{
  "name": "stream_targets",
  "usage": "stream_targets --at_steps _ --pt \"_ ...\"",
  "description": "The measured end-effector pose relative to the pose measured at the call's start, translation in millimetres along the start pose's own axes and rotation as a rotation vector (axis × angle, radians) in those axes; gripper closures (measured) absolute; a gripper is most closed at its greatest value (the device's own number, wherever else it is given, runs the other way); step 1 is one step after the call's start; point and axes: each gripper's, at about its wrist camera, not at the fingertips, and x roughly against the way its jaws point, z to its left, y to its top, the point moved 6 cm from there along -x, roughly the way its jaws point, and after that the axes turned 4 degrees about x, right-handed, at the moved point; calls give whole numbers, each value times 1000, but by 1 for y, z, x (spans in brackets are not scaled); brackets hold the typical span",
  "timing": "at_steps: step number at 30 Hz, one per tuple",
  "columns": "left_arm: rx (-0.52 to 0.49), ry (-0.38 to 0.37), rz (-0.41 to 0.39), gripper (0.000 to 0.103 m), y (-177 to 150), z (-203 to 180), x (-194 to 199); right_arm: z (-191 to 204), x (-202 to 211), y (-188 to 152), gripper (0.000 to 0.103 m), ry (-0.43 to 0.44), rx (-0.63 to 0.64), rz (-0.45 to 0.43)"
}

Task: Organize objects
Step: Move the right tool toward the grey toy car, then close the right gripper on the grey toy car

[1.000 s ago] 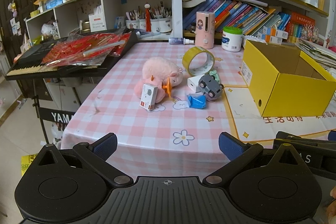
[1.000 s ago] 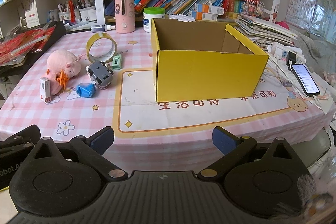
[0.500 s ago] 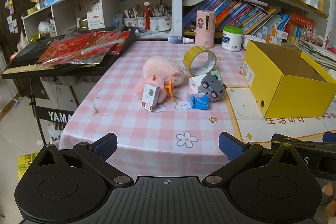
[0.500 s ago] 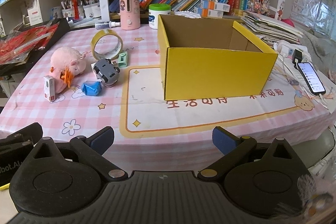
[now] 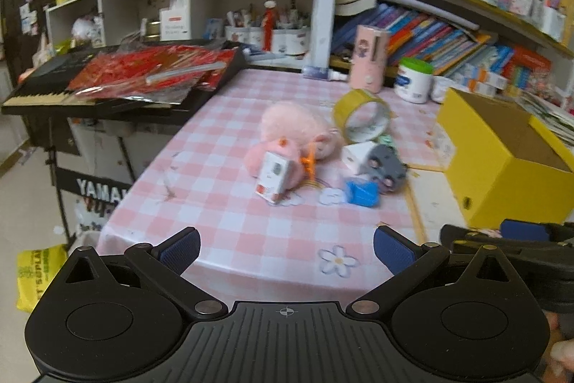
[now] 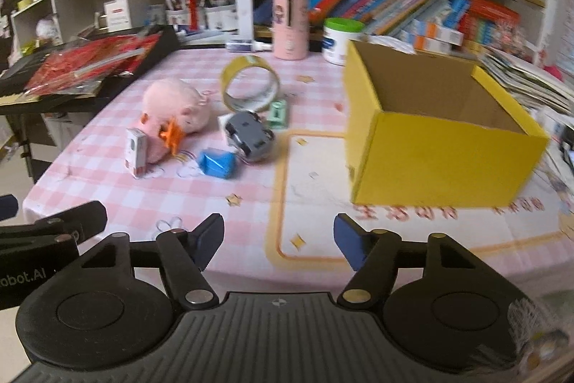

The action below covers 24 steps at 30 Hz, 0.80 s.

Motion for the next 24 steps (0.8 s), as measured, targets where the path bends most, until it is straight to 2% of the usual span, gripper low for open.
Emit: stream_targets --at_steps 4,10,17,21,24 --pt "6 39 9 0 9 5 -19 5 -22 18 37 34 24 -3" --pt "31 30 26 0 21 7 -51 10 -60 48 37 76 92 -16" --pt "24 42 80 1 36 5 -96 10 -115 72 37 123 151 35" --pt "5 45 121 16 37 3 -121 7 -144 75 37 142 157 104" --pt "-17 48 140 28 39 0 -137 7 -161 75 42 161 166 144"
